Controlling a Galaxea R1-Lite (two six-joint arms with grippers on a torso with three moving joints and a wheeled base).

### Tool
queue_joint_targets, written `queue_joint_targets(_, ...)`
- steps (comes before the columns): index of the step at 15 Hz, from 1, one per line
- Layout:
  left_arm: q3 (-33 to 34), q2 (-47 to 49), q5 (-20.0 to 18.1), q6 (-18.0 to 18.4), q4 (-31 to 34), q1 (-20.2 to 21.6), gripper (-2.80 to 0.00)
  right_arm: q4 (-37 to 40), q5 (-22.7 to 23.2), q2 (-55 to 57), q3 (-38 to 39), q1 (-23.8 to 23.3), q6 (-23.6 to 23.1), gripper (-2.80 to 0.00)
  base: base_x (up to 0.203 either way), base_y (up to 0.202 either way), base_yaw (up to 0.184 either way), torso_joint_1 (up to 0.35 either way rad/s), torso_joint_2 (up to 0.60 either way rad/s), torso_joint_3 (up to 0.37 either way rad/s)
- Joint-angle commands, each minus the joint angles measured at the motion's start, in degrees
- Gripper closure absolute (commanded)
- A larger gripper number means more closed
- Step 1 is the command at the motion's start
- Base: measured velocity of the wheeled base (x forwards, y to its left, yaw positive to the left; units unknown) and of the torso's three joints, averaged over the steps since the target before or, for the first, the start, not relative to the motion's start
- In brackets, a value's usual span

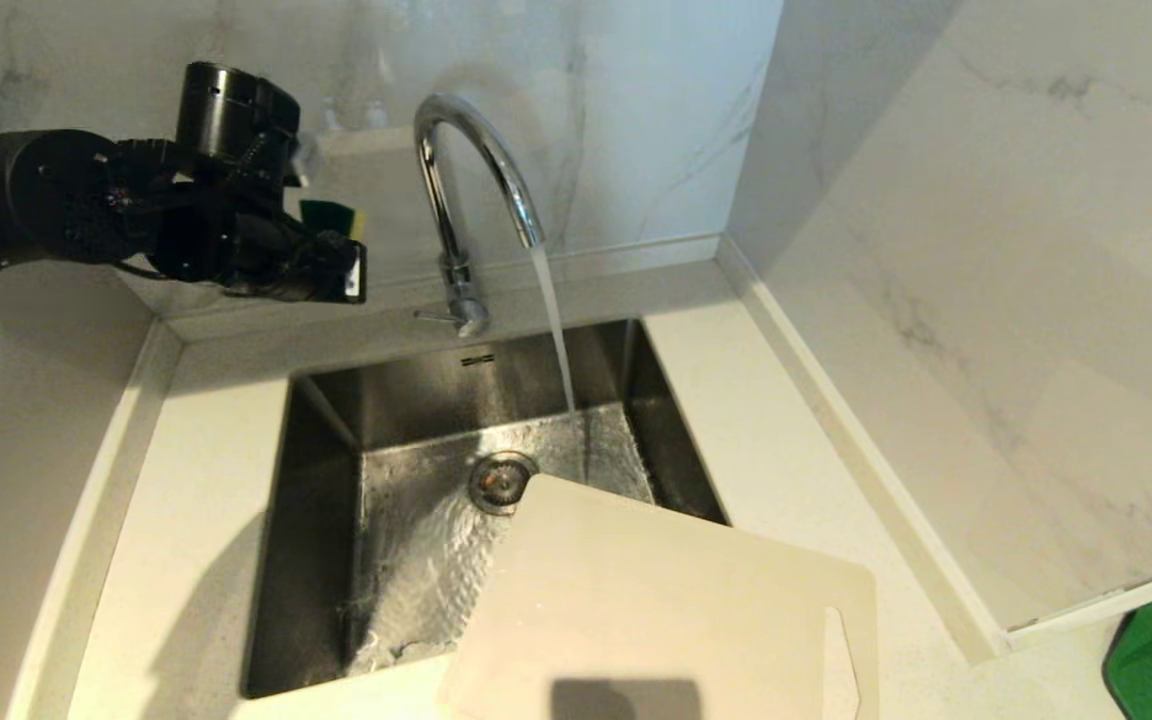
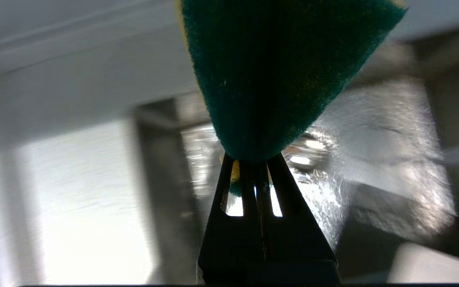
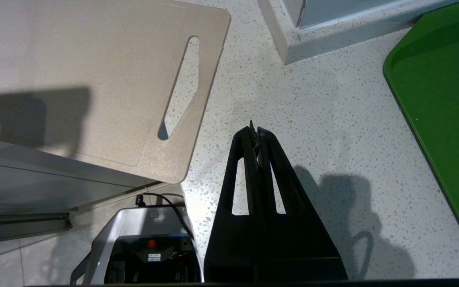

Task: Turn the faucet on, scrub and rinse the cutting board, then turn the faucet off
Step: Put down the cleaning cloth

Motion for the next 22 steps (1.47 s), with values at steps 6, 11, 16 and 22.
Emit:
queue_joint_targets(6,7.4,-2.7,0.0,0.9,19.6,19.4,0.0,0.1,0.0,0.0,0.0,0.0,0.0,0.0,0.0,0.0,0.0,0.0,0.0,0.0)
queue_joint_targets(11,9.5,0.5,-2.9,-2.9,18.4,23.2,0.0,0.1,0.0,0.0,0.0,0.0,0.0,0.0,0.0,0.0,0.0,0.0,0.0,0.0)
queue_joint_targets(16,14.4,0.9,-7.6,-4.8,18.2,23.6,0.0,0.1,0.0,0.0,0.0,0.0,0.0,0.0,0.0,0.0,0.0,0.0,0.0,0.0)
queue_joint_targets(22,21.3,0.0,-12.4,-6.1,17.9,23.5,0.0,0.1,0.0,0.0,0.0,0.0,0.0,0.0,0.0,0.0,0.0,0.0,0.0,0.0)
